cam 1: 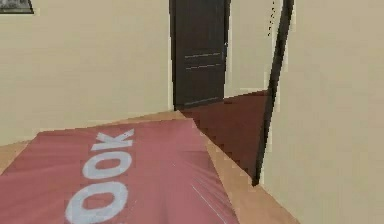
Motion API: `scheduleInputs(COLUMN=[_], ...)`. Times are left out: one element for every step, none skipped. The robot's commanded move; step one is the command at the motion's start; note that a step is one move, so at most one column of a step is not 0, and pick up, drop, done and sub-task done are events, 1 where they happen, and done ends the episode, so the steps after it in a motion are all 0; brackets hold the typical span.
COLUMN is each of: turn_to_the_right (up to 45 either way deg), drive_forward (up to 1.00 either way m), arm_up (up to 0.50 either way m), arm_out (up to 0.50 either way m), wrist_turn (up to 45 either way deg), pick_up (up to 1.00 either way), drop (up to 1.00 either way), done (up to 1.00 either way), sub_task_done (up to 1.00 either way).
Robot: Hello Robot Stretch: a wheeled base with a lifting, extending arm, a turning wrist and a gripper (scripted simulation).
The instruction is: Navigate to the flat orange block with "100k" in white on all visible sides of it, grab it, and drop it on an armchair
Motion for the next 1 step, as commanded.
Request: scheduleInputs(turn_to_the_right=[0.0], drive_forward=[1.00], arm_up=[0.00], arm_out=[0.00], wrist_turn=[0.0], pick_up=[0.00], drop=[0.00], done=[0.00], sub_task_done=[0.00])
